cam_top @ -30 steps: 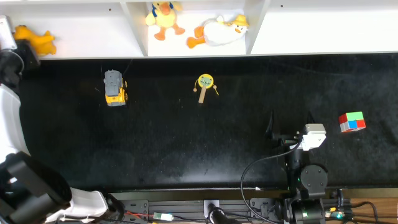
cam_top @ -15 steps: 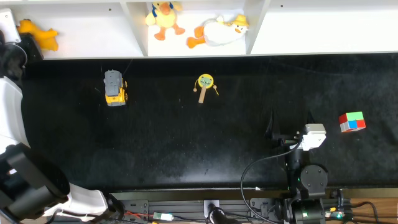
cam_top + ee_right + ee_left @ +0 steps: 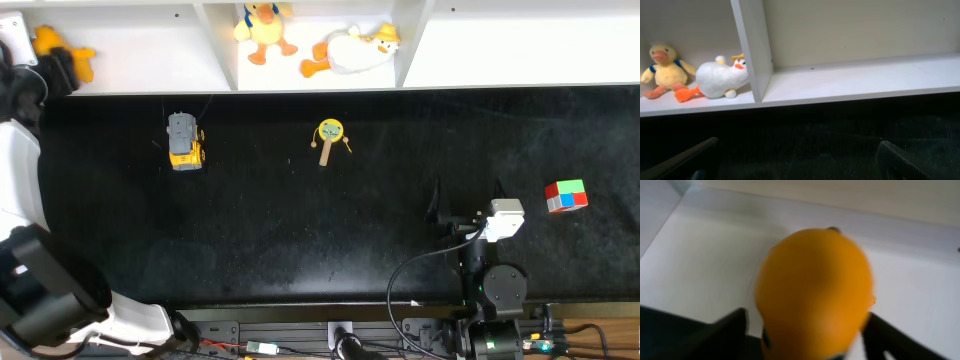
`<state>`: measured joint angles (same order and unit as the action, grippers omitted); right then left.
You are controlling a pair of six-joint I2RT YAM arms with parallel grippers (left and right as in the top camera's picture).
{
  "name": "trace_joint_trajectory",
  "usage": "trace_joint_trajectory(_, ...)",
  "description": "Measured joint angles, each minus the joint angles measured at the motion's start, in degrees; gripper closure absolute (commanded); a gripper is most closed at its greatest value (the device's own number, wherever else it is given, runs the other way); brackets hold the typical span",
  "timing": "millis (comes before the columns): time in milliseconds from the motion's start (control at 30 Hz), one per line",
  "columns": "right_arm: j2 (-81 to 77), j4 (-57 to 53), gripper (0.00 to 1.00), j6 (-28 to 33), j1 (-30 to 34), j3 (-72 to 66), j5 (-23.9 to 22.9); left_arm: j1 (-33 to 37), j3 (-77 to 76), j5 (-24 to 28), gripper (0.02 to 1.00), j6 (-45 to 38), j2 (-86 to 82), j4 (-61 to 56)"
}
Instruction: Store Toys
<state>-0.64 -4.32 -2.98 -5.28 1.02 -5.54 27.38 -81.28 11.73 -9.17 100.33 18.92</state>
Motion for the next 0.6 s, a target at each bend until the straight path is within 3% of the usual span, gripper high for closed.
trace_joint_trajectory(600,0.0,0.0,0.005,0.0,0.0,0.0,0.0,-0.8,0.0,-0.9,0.020,0.2,0.3,1.9)
